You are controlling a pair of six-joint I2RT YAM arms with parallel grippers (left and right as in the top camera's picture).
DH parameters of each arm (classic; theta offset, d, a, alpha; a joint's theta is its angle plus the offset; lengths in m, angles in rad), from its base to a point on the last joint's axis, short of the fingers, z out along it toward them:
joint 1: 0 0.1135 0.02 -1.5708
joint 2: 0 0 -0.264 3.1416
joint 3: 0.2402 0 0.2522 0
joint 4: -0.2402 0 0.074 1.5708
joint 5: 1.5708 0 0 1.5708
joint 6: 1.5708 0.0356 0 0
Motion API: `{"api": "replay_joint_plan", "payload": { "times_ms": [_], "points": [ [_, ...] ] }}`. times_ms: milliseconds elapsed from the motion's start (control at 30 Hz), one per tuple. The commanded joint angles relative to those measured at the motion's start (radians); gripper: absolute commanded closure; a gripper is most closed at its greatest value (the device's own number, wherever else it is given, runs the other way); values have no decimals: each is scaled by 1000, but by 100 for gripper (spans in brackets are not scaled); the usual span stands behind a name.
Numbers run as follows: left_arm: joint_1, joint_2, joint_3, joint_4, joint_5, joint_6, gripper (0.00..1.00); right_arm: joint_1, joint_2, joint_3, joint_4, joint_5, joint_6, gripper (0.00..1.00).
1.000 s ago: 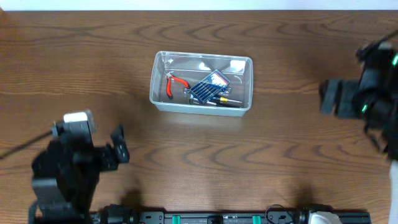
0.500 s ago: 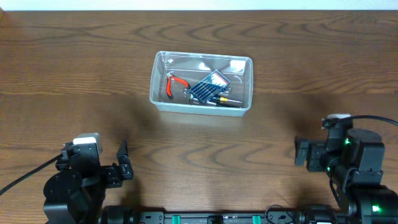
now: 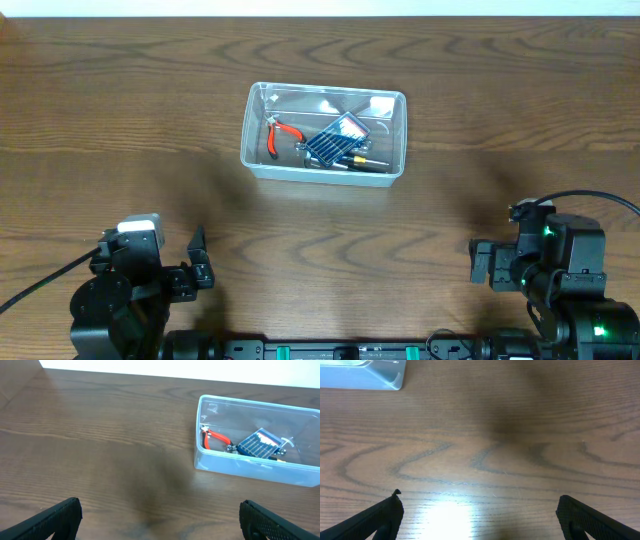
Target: Pack container
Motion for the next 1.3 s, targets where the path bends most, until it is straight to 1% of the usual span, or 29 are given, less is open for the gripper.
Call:
{"api": "replay_joint_plan", "payload": {
  "times_ms": [0, 100, 200, 333, 433, 600, 667, 767, 867, 1033, 1133, 1267],
  "points": [
    [-2, -3, 0, -2, 7, 9, 2, 13, -18, -6, -2, 3, 10, 1],
    [-2, -3, 0, -2, 7, 9, 2, 13, -69, -6, 3, 31, 4, 1],
    [-2, -3, 0, -2, 7, 9, 2, 13, -179, -6, 17, 82, -13, 1],
    [-2, -3, 0, -2, 7, 9, 2, 18, -359, -37, 129, 81, -13, 1],
    [-2, -3, 0, -2, 7, 9, 1, 29, -479, -129, 264, 81, -25, 1],
    [-2, -3, 0, -2, 7, 9, 1, 37, -603, -388, 584, 55, -39, 1],
    [-2, -3, 0, -2, 7, 9, 2, 43, -635, -518, 756, 49, -39, 1],
    [-2, -3, 0, -2, 7, 9, 2, 55, -643, -639, 939, 48, -44, 1],
    [-2, -3, 0, -2, 7, 9, 2, 64, -643, -720, 1049, 47, -66, 1],
    [-2, -3, 0, -2, 7, 9, 2, 67, -643, -785, 1061, 55, -93, 1],
    [-2, -3, 0, -2, 7, 9, 2, 65, -643, -784, 1061, 64, -152, 1],
    [-2, -3, 0, -2, 7, 10, 2, 65, -643, -784, 1062, 48, -144, 1]
  ]
}}
